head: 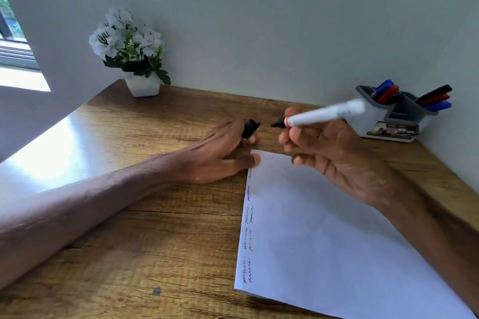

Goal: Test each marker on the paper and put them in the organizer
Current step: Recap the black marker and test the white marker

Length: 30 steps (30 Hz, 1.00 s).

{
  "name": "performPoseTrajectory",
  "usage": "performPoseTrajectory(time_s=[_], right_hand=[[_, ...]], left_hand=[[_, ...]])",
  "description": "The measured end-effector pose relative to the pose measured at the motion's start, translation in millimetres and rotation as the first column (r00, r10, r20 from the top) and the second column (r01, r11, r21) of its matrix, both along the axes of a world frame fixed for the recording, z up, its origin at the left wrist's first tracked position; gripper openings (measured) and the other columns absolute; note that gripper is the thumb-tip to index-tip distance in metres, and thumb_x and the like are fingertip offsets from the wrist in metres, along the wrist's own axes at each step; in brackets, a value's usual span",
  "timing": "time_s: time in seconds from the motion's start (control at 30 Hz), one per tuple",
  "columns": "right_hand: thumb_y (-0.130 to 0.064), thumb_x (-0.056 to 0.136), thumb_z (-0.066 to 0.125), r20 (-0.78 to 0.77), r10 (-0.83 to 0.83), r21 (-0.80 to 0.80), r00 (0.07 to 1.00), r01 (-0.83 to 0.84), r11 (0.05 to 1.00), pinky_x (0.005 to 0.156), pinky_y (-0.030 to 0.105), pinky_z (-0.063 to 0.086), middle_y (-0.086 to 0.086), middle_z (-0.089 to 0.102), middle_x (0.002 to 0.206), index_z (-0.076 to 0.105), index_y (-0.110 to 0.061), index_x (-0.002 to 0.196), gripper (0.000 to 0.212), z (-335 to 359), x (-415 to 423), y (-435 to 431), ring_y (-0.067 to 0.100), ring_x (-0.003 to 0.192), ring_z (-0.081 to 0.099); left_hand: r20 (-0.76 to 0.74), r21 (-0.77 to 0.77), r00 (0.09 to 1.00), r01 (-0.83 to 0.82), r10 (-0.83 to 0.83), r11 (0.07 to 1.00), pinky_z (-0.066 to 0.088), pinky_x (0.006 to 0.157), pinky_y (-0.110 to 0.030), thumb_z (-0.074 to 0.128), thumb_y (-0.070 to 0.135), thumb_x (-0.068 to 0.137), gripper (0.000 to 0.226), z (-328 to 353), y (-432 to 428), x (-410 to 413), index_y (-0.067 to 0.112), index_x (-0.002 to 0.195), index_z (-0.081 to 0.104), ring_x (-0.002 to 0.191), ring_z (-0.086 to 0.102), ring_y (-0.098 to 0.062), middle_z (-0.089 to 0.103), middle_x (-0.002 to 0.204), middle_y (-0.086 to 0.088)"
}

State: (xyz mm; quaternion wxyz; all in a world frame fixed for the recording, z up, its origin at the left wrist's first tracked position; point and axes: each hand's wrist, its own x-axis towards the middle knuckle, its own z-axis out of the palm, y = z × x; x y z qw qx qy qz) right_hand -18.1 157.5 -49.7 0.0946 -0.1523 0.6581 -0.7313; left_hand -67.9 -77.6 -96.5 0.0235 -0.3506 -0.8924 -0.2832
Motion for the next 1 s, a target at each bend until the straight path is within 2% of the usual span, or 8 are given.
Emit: performPoseTrajectory(time_s=[0.1,0.17,0.37,0.43,0.57,0.63,0.77,1.0], right_hand=[[-0.018,0.093,0.061,-0.046,0.006,0.106,0.999,-0.001,0.994,0.05,0.028,0.05,0.012,0.067,0.072,0.062,-0.01,0.093,0.008,-1.4,4.6,-7.3,0.02,0.061,0.059],[-0.016,0.094,0.063,-0.055,0.008,0.133,0.998,-0.001,0.991,0.049,0.03,0.051,0.017,0.069,0.071,0.064,-0.009,0.093,0.006,-2.4,7.6,-10.0,0.023,0.057,0.059],[-0.02,0.089,0.07,-0.052,0.014,0.216,0.999,-0.002,0.976,0.049,0.032,0.056,0.025,0.074,0.079,0.074,-0.001,0.093,0.019,-8.5,27.2,-9.7,0.031,0.06,0.071],[-0.017,0.083,0.08,-0.061,0.017,0.268,0.998,0.0,0.963,0.049,0.032,0.057,0.024,0.074,0.079,0.077,-0.003,0.092,0.017,-11.2,34.3,-11.2,0.03,0.061,0.071],[-0.005,0.076,0.077,-0.081,0.066,0.288,0.995,-0.04,0.957,0.058,0.039,0.061,0.027,0.073,0.08,0.079,-0.005,0.095,0.02,-17.3,40.6,-16.4,0.031,0.065,0.071],[0.001,0.077,0.08,-0.135,0.093,0.318,0.986,-0.046,0.947,0.054,0.041,0.061,0.025,0.07,0.072,0.078,-0.004,0.095,0.019,-21.2,39.5,-17.4,0.03,0.059,0.066],[-0.003,0.079,0.072,-0.241,0.079,0.354,0.967,0.012,0.935,0.041,0.027,0.047,0.005,0.065,0.059,0.073,-0.003,0.086,0.007,-29.3,32.5,-21.8,0.018,0.043,0.052],[0.004,0.074,0.067,-0.332,0.144,0.389,0.932,-0.003,0.921,0.044,0.007,0.038,-0.016,0.064,0.054,0.068,-0.001,0.077,0.006,-31.9,32.5,-25.4,-0.002,0.042,0.055]], left_hand=[[0.012,-0.008,1.0,-0.013,0.013,1.0,0.032,0.084,-0.012,0.056,0.042,0.099,0.027,1.6,0.6,0.0,0.024,0.115,0.043,0.106,0.039,0.005,0.043,0.113,0.03],[0.011,-0.01,1.0,-0.019,0.019,1.0,0.034,0.088,-0.02,0.057,0.04,0.099,0.029,1.6,1.6,1.1,0.022,0.118,0.044,0.111,0.039,0.001,0.046,0.116,0.021],[0.002,-0.015,1.0,-0.02,0.02,1.0,0.037,0.099,-0.034,0.058,0.04,0.098,0.035,-1.6,1.1,0.0,0.02,0.123,0.046,0.121,0.041,-0.011,0.051,0.125,0.007],[-0.001,-0.022,1.0,-0.025,0.025,0.999,0.036,0.1,-0.034,0.059,0.041,0.097,0.036,-2.5,1.7,-1.7,0.02,0.124,0.047,0.123,0.04,-0.012,0.051,0.128,0.006],[0.008,-0.029,1.0,-0.026,0.026,0.999,0.037,0.104,-0.037,0.056,0.048,0.094,0.038,-3.0,1.5,-4.9,0.022,0.12,0.047,0.125,0.04,-0.014,0.052,0.128,0.005],[-0.007,-0.028,1.0,-0.019,0.019,0.999,0.037,0.104,-0.036,0.057,0.047,0.093,0.036,-2.9,1.9,-4.9,0.022,0.116,0.046,0.124,0.041,-0.014,0.053,0.128,0.005],[-0.04,-0.025,0.999,-0.021,0.02,0.999,0.035,0.1,-0.033,0.061,0.038,0.096,0.03,-3.4,3.3,-5.0,0.02,0.117,0.047,0.122,0.04,-0.014,0.052,0.128,0.005],[-0.014,-0.034,1.0,-0.023,0.023,0.999,0.038,0.103,-0.039,0.053,0.047,0.088,0.038,-3.1,3.0,-4.7,0.021,0.116,0.047,0.121,0.042,-0.017,0.054,0.125,0.004]])
